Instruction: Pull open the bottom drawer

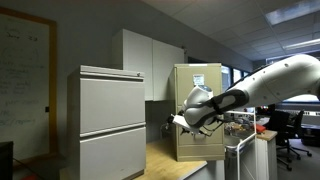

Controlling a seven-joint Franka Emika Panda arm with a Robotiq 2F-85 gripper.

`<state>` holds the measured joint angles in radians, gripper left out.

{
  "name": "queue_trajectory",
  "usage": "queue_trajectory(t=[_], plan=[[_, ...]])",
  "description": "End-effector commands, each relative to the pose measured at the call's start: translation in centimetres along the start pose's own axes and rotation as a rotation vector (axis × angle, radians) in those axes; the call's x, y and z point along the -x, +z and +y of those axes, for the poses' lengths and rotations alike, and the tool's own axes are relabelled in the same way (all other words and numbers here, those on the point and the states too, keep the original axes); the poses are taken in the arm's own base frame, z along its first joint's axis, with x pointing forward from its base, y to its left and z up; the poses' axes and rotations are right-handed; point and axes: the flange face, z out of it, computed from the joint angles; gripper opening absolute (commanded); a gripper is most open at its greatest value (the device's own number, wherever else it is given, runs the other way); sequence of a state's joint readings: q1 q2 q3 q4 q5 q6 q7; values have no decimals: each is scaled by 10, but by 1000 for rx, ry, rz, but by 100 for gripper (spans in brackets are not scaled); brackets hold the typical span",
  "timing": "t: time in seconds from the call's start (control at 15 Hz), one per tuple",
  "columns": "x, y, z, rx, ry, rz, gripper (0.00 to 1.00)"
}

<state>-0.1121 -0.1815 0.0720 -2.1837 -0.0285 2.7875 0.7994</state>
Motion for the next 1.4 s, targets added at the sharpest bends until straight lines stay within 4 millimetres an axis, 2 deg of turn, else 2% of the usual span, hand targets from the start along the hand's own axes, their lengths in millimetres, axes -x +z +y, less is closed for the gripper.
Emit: queue_trajectory(t=[0.0, 0.27, 0.47, 0.53, 0.67, 0.87, 1.0, 1.13, 1.33], plan=[[-32, 13, 44, -29, 173, 69, 100], [-53, 26, 100, -40, 344, 129, 100], [-59, 30, 128, -47, 466, 151, 100], [-58, 32, 121, -32, 419, 141, 100], [-58, 35, 126, -25, 426, 142, 100], [-56, 36, 124, -27, 422, 139, 100], [-52, 46, 118, -37, 441, 132, 100], [-58, 51, 127, -29, 465, 145, 100], [-73, 47, 144, -31, 514, 188, 100]])
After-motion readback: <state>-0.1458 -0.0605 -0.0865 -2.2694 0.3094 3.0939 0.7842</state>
